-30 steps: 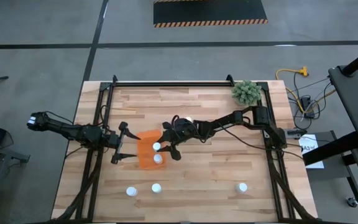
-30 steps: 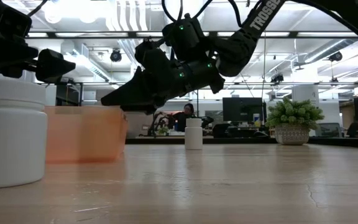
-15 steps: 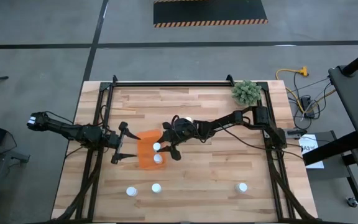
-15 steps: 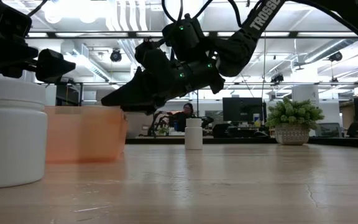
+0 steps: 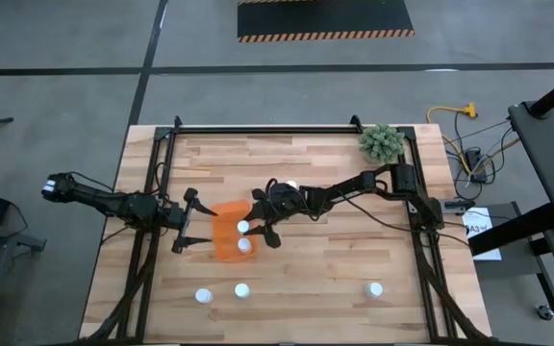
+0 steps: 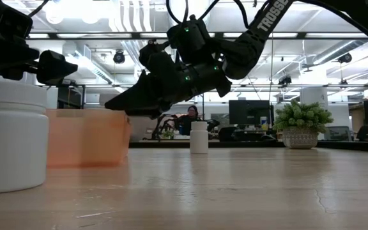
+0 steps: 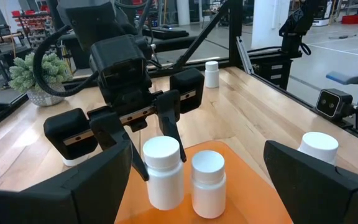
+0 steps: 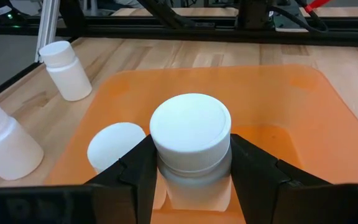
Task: Pick and place pill bottles into a basket
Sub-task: Put the white medicine bottle into the orange bin
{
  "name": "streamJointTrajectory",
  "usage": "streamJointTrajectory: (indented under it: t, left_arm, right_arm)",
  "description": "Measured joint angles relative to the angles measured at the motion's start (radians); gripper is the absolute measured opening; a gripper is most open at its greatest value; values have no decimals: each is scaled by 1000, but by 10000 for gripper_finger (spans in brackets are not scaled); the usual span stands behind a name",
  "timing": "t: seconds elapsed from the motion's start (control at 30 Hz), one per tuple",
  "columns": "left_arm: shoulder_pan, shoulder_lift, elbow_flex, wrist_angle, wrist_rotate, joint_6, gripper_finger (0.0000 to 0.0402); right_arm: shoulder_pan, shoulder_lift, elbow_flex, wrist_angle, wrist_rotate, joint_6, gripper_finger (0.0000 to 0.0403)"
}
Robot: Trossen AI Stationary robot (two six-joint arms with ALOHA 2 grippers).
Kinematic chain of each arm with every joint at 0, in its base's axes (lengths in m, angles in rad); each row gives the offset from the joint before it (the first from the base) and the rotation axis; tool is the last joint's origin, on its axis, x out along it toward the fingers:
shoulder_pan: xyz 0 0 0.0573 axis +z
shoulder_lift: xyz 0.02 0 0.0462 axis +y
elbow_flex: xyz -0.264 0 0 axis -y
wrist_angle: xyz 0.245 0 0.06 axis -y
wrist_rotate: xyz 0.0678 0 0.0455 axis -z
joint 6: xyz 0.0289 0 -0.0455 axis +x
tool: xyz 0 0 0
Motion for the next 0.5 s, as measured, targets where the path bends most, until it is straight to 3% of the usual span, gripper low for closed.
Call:
streamJointTrajectory:
  t: [0.5]
  left_arm:
    - [0,0,0,0,0,0,345]
  right_arm:
    - [2,0,0,5,-14,-5,155]
